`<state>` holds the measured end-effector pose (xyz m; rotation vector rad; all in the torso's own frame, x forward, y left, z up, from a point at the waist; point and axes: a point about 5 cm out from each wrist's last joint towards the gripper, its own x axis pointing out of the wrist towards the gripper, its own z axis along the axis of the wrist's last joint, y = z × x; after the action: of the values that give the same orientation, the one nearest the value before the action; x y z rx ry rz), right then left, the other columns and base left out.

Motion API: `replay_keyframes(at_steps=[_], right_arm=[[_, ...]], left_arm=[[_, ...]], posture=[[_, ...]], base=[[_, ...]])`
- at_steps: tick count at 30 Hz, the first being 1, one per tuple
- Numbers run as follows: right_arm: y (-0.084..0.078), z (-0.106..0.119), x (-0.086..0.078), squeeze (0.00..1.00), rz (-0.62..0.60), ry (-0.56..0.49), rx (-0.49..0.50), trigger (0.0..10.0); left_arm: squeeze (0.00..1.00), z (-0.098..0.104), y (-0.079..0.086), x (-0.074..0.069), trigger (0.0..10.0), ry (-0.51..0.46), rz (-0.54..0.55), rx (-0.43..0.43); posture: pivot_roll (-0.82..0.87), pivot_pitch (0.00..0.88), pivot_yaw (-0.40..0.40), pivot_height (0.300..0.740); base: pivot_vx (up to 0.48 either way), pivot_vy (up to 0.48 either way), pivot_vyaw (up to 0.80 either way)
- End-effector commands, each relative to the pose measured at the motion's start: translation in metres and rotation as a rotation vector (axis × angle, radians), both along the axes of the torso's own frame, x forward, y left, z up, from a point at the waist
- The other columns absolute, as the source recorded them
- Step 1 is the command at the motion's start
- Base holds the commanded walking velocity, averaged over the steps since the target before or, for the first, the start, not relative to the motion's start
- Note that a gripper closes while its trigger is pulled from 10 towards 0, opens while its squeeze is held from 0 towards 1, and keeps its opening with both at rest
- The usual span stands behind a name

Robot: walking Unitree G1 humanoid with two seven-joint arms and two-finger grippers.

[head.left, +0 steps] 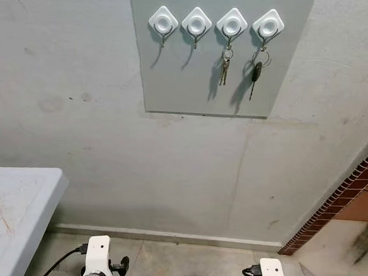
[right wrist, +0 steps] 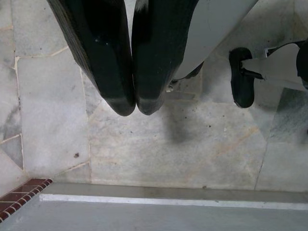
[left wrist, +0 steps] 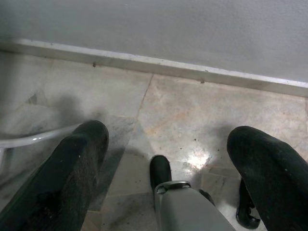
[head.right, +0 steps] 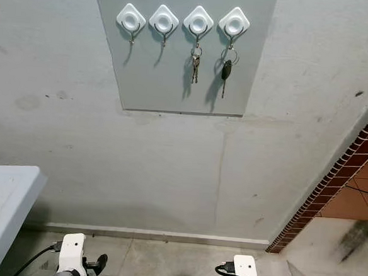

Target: Hang keys on a hook

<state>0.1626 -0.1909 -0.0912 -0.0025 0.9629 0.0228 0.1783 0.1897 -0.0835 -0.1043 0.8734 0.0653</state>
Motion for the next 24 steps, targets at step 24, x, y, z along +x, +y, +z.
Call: replay_keyframes(at_steps=[24], right_arm=[[-0.0003,0.0001,0.0006,0.00,-0.023,0.001,0.001,10.0]], left_arm=[[0.00,0.0006,0.0002,0.0018,10.0,0.003,-0.001,0.002]], posture=[[-0.08,0.000,0.055,0.740]], base=[[0.000,0.000,0.00]])
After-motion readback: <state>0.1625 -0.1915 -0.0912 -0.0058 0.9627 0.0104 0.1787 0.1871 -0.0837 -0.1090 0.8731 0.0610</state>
